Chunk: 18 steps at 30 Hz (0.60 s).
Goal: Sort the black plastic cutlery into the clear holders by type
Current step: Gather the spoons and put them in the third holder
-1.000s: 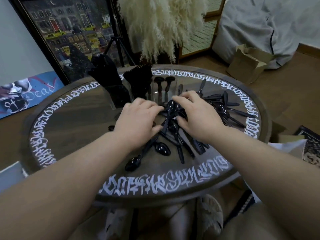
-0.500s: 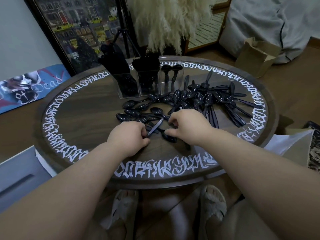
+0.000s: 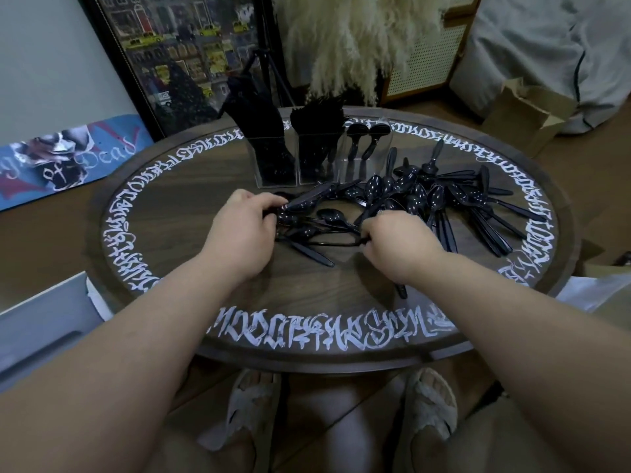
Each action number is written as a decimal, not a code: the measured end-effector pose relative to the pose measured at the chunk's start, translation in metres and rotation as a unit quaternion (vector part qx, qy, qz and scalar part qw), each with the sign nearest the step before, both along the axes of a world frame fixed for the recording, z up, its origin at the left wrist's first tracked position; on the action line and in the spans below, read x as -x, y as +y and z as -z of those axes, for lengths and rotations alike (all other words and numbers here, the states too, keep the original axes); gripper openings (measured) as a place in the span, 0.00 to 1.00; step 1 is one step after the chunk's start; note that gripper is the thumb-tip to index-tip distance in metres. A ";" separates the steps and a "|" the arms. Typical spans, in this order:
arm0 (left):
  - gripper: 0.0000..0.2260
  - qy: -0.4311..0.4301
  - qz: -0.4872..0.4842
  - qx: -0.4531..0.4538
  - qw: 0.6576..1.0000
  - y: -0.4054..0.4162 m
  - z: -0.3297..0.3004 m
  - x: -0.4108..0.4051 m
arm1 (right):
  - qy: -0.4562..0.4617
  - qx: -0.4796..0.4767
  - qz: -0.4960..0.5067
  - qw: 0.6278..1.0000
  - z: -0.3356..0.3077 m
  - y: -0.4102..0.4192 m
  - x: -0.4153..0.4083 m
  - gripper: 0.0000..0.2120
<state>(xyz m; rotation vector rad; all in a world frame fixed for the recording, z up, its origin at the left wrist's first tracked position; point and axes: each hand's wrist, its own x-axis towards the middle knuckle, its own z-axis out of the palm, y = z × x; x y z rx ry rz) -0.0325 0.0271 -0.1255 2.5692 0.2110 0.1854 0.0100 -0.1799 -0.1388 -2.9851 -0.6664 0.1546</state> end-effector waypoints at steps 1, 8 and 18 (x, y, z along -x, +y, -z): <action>0.15 -0.013 -0.003 0.005 1.000 0.001 -0.002 0.000 | -0.005 -0.015 0.000 1.000 -0.003 -0.002 -0.001 0.11; 0.06 -0.138 -0.080 0.090 0.983 0.002 -0.019 -0.003 | -0.090 -0.306 0.074 0.945 -0.029 -0.008 0.003 0.07; 0.10 -0.085 0.019 0.159 0.983 -0.015 -0.015 -0.003 | 0.001 -0.401 0.027 0.916 -0.031 0.014 0.010 0.10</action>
